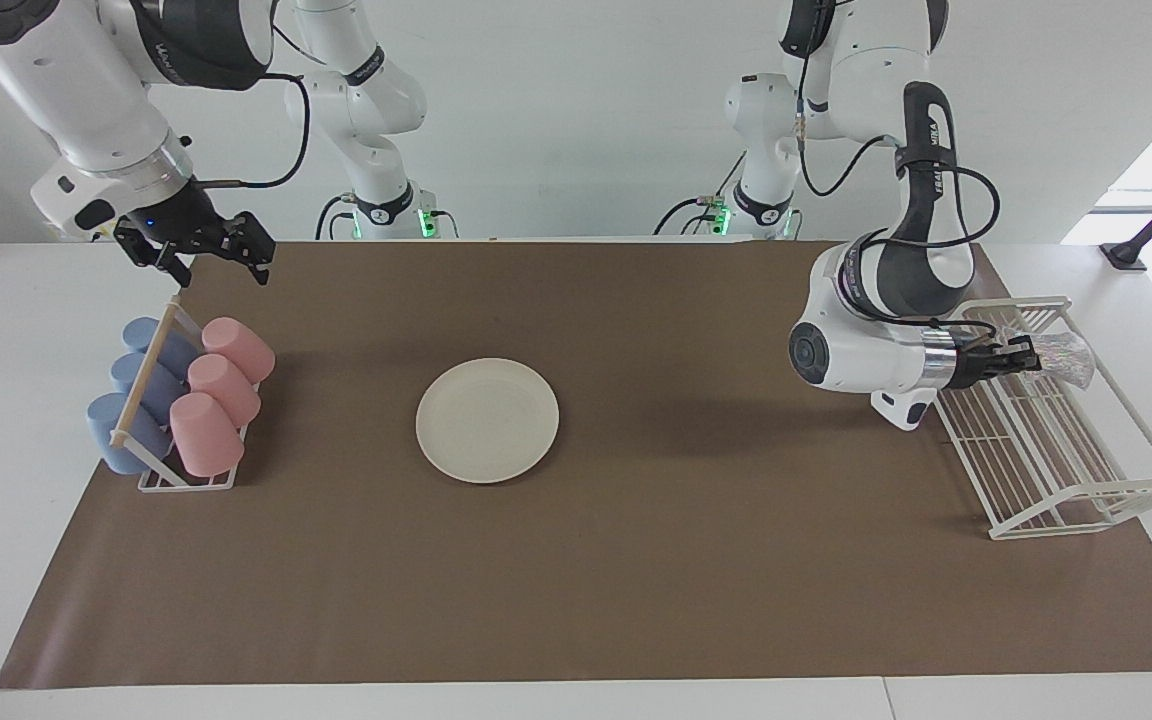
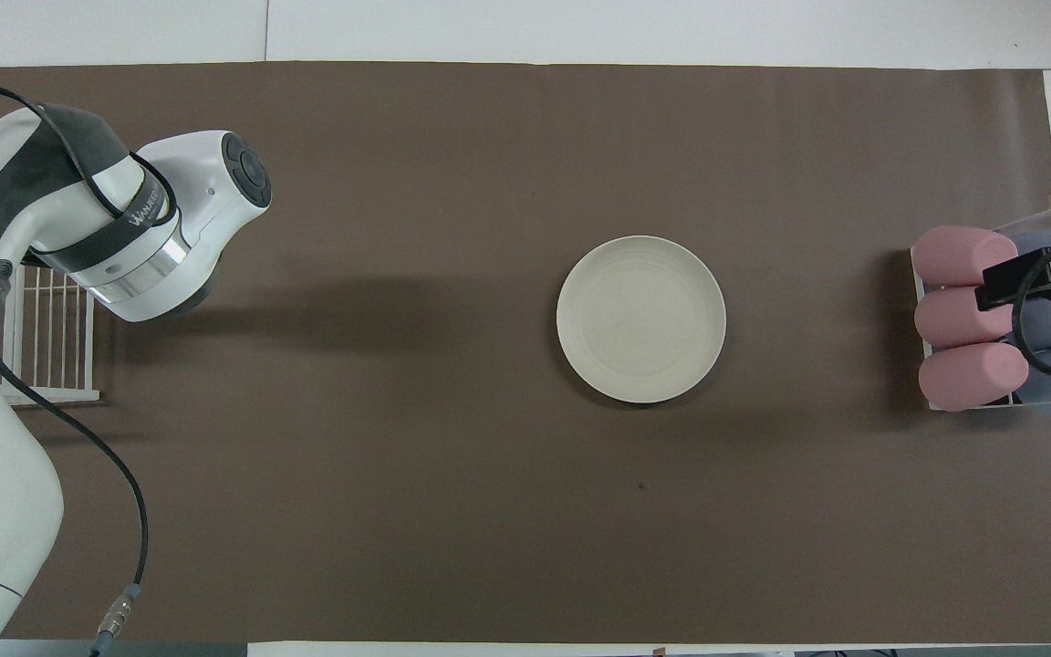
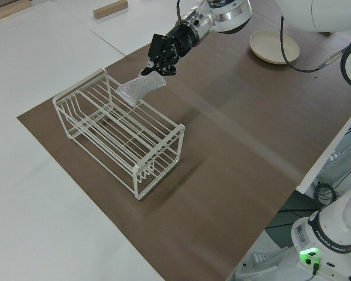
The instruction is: Wipe plate with sponge
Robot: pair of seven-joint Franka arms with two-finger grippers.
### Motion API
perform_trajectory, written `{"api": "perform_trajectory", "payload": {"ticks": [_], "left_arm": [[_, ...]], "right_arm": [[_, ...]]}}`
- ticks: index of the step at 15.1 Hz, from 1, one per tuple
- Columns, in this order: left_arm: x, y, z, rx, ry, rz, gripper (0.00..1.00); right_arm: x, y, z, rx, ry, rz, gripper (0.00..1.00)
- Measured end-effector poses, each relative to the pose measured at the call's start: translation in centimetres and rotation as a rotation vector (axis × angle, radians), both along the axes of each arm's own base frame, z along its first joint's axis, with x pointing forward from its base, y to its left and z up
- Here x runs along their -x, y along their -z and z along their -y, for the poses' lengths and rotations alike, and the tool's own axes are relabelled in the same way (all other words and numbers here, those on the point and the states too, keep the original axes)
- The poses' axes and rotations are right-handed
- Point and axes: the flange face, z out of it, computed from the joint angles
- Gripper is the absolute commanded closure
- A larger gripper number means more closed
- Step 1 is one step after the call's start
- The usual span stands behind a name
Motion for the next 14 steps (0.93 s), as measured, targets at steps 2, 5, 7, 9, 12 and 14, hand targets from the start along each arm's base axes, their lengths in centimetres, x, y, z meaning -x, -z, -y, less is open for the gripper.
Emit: {"api": "perform_trajectory", "payload": {"ticks": [2,5,7,9,12,14], "left_arm": [[-0.2,0.8,-0.5,0.060,-0.015,0.010,1.00],[-0.3,1.5,-1.5,0.138,-0.055,0.032,1.00],[-0.2,1.6,-1.5,0.158,-0.069,0.039,1.00],[-0.2,1.6,-1.3,0.171,-0.078,0.045,1.00],[-0.3,1.3,-1.1,0.198,-0.092,0.053,1.00],[-0.3,1.1,-0.9,0.204,-0.093,0.055,1.00]], "right_arm": [[0.0,-0.1,-0.1,-0.005,0.000,0.003,0.00],[0.0,-0.2,-0.1,-0.010,0.001,0.004,0.00],[0.0,-0.2,-0.1,-0.010,0.001,0.004,0.00],[0.1,-0.2,-0.1,-0.010,0.001,0.005,0.00],[0.1,-0.2,-0.1,-0.011,0.001,0.005,0.00],[0.1,-0.2,-0.1,-0.011,0.001,0.005,0.00]]}}
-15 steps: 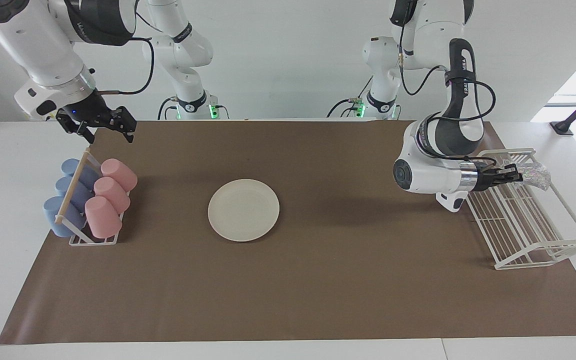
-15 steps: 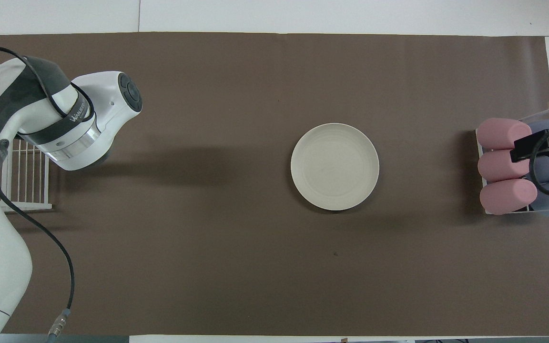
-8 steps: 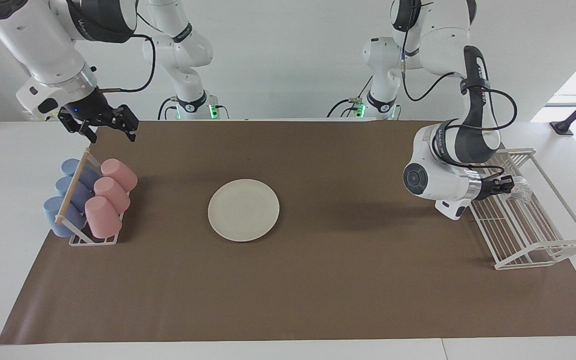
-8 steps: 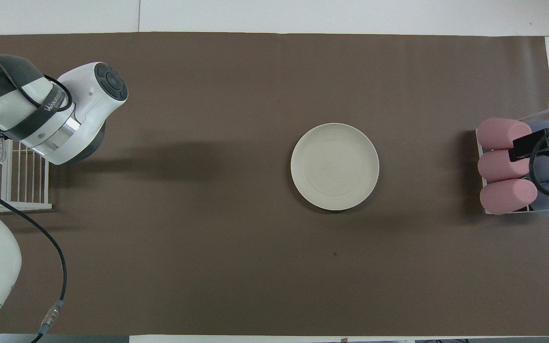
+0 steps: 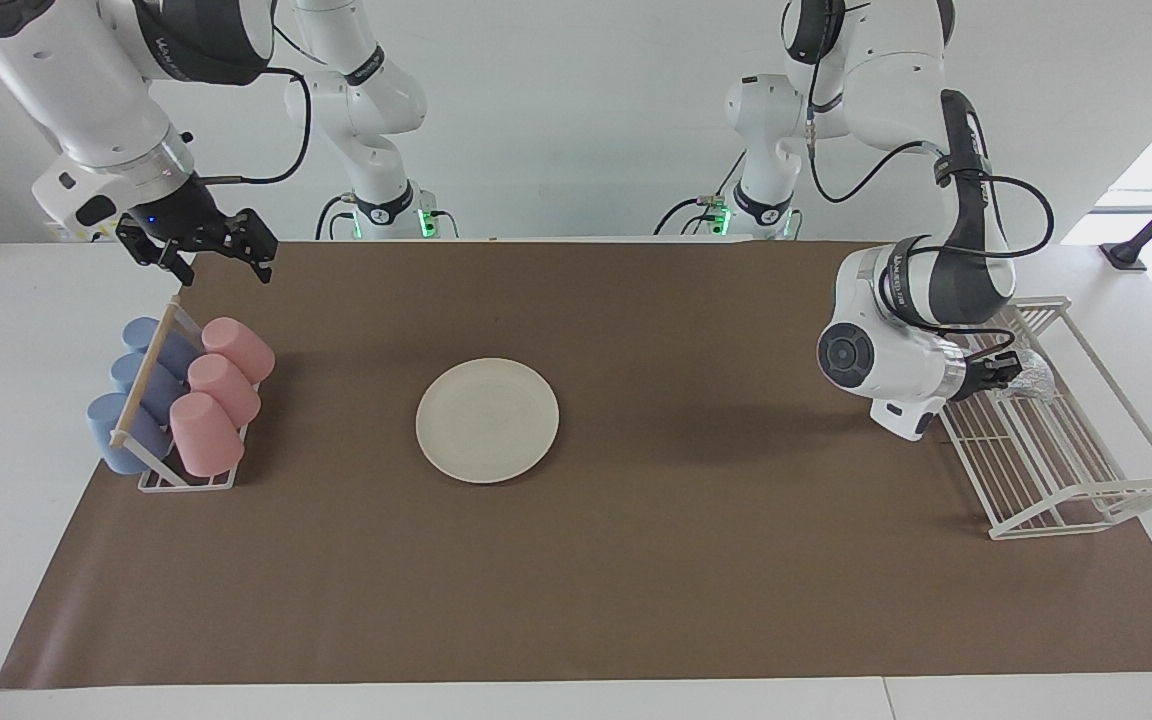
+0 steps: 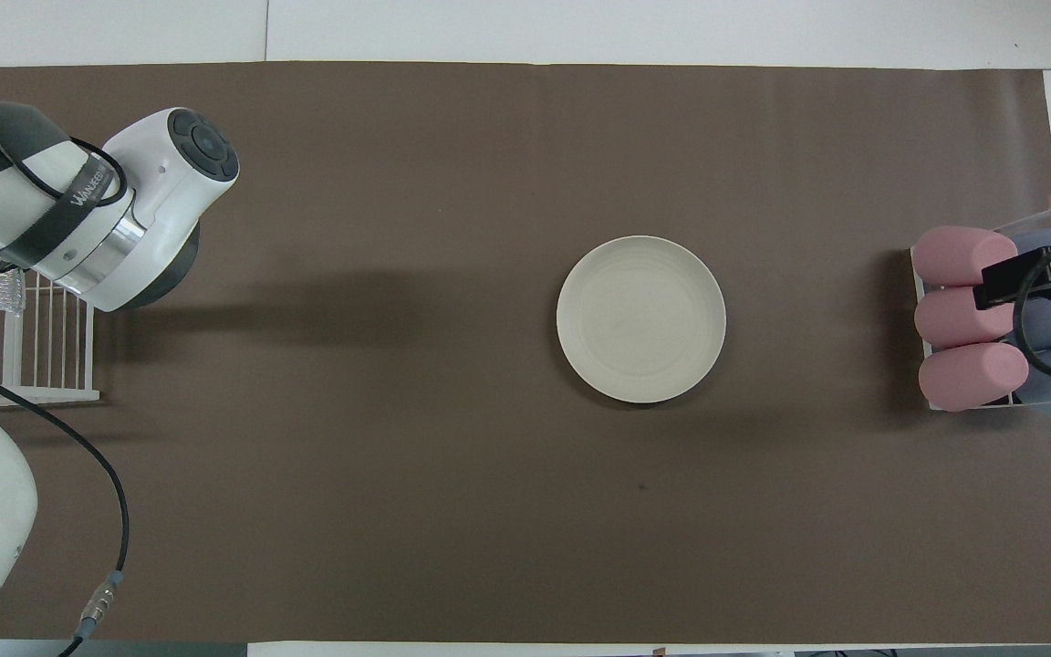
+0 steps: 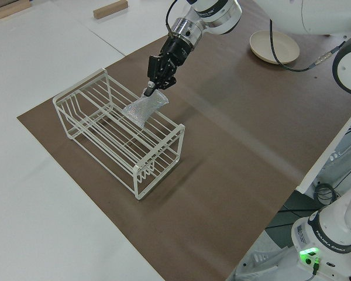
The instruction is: Wipe plate with sponge
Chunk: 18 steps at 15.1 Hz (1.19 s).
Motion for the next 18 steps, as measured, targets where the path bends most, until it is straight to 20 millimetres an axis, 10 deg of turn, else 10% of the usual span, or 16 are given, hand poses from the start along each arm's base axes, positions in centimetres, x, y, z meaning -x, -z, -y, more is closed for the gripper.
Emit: {"api": "perform_trajectory", "payload": {"ticks": [2,3,18], "left_arm": [[0.0,0.0,0.0,0.000,-0.001,0.001,0.85],[0.0,0.0,0.0,0.000,-0.001,0.001,0.01],[0.2,-4.3,-2.0,0.175,-0.067,-0.003,0.00]], "right_arm": [[0.0,0.0,0.0,0.000,0.000,0.000,0.00],[0.0,0.0,0.0,0.000,0.000,0.000,0.00],[0.0,-0.2,-0.7,0.002,0.014,0.003,0.00]]}}
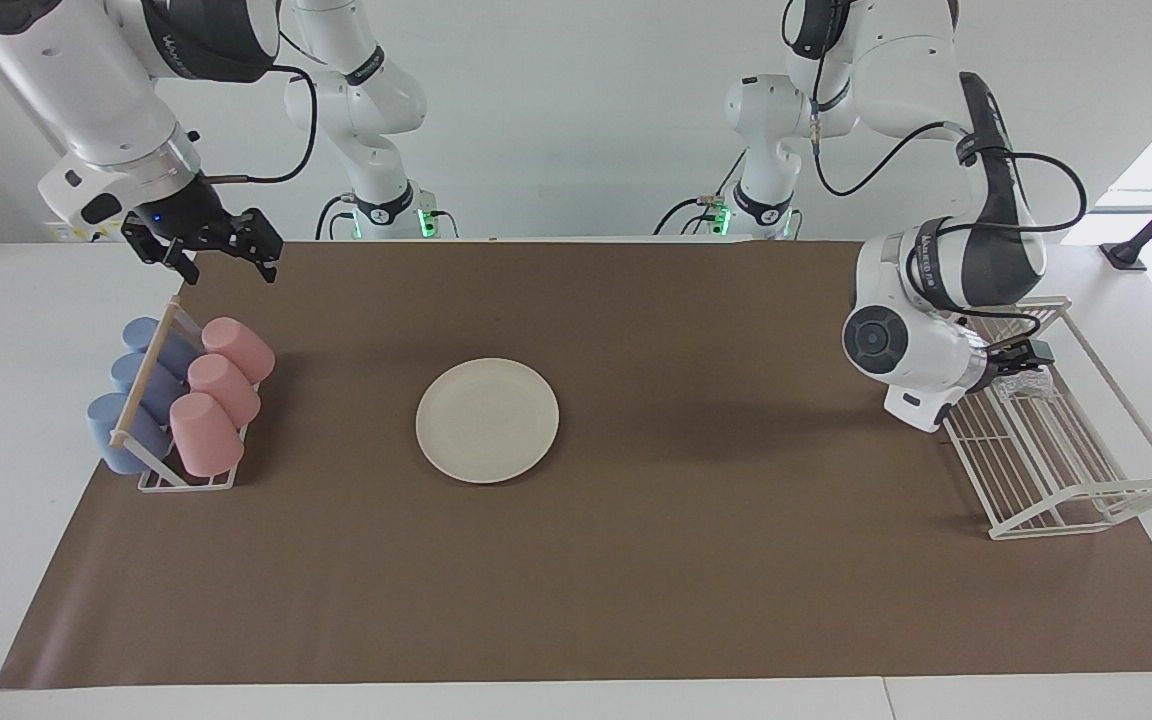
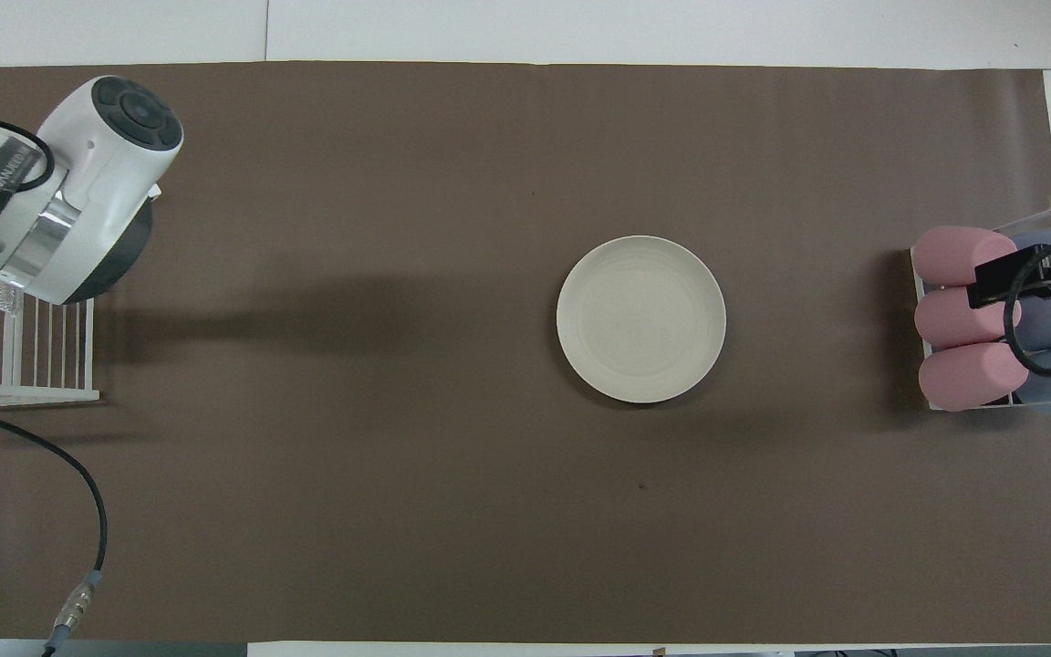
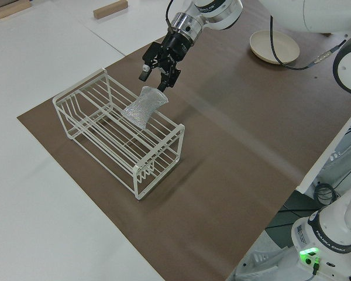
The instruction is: Wipe plate with sponge
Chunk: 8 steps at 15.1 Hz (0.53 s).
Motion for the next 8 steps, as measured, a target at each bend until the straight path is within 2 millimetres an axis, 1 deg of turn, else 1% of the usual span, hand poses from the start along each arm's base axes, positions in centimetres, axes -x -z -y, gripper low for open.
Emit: {"api": "perform_trajectory", "payload": {"ticks": [1,3,6,8], "left_arm": [[0.3,-1.7,-0.4,0.065,-0.023,0.013,0.00],[1.4,-5.1,-0.3,0.192,-0.062,0.053,0.00],[3.3,-9.4,0.9,0.379,-0.113,0.107,0.00],[4.7,-12.2,0.6,0.517,-0.166,0.144,0.00]], "right_arm": [[0.0,0.0,0.0,0.000,0.000,0.000,0.00],[0.0,0.0,0.0,0.000,0.000,0.000,0.00],[0.0,0.0,0.0,0.000,0.000,0.001,0.00],[0.0,0.0,0.0,0.000,0.000,0.002,0.00]]}}
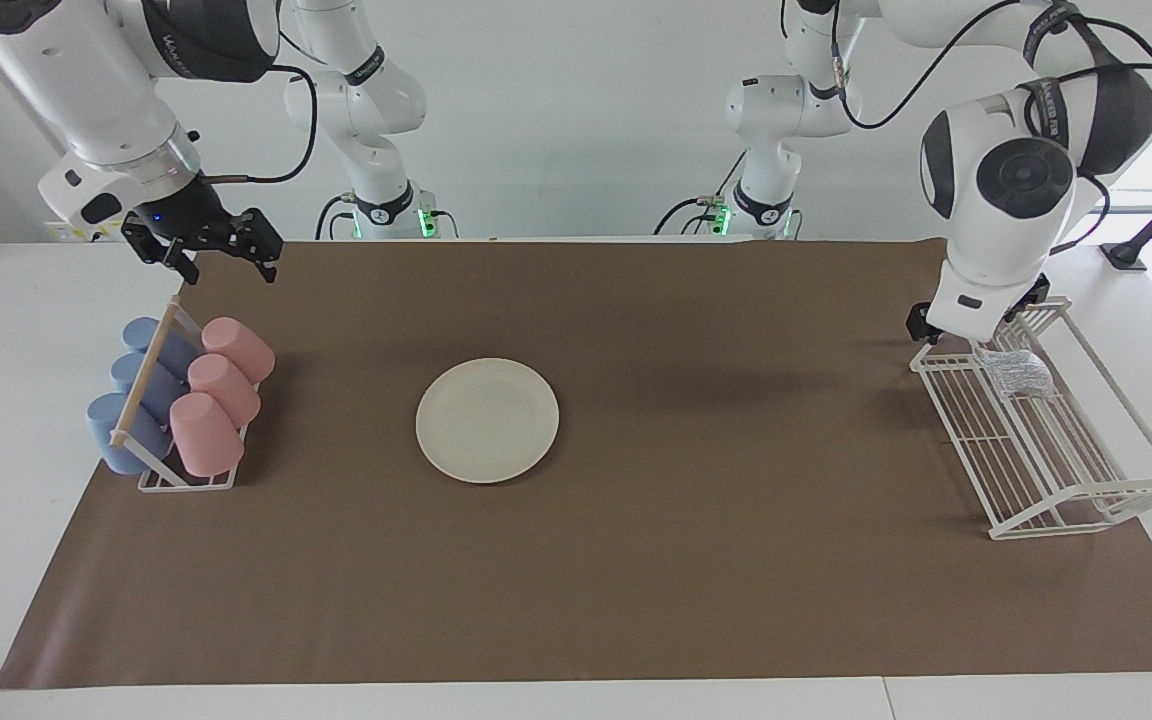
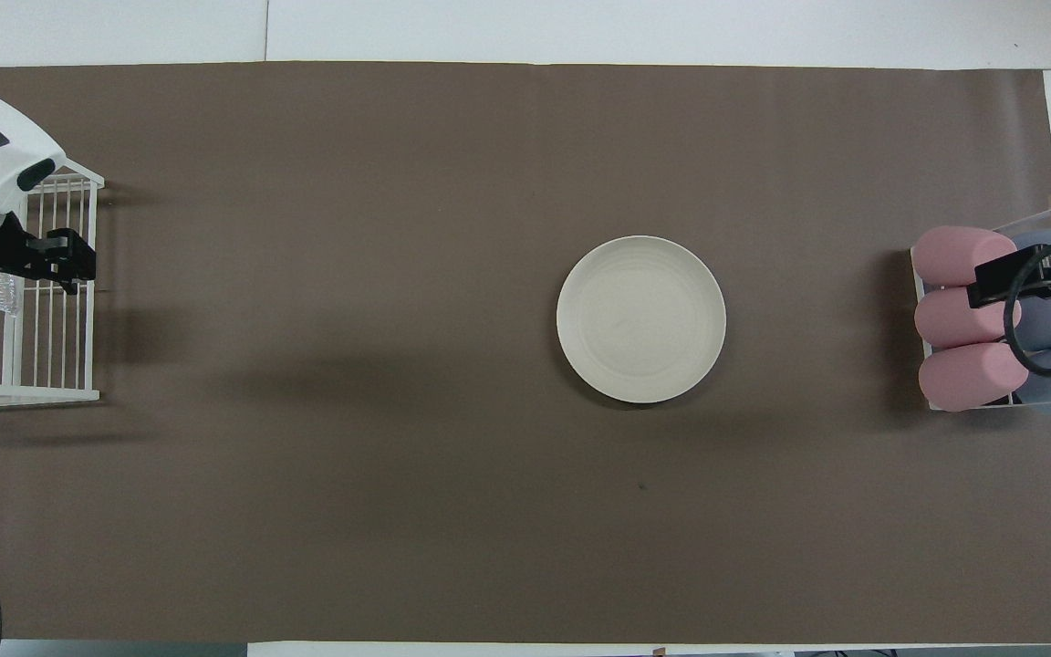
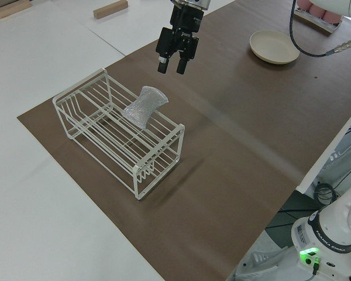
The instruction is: Wipe plate with sponge
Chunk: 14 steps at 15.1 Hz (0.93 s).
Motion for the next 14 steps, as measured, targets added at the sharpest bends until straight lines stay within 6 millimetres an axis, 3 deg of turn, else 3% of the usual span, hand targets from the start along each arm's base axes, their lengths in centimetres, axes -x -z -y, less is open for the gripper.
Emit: {"api": "perform_trajectory", "payload": {"ticks": [4,6,14], "left_arm": [[3.5,-5.5,-0.8,0.212,-0.044,0.062,0.00],[5.1,-7.1,-0.3,0.259,-0.044,0.074,0.00],[5.7,-6.8,-0.2,0.366,-0.070,0.008,0.00]], "right_arm": [[-0.1,-0.3,-0.1,0.000,-0.003,0.009,0.00],[-0.1,-0.4,-0.2,0.001,-0.003,0.009,0.00],[-0.1,-0.6,-0.2,0.001,0.003,0.015,0.00]]}}
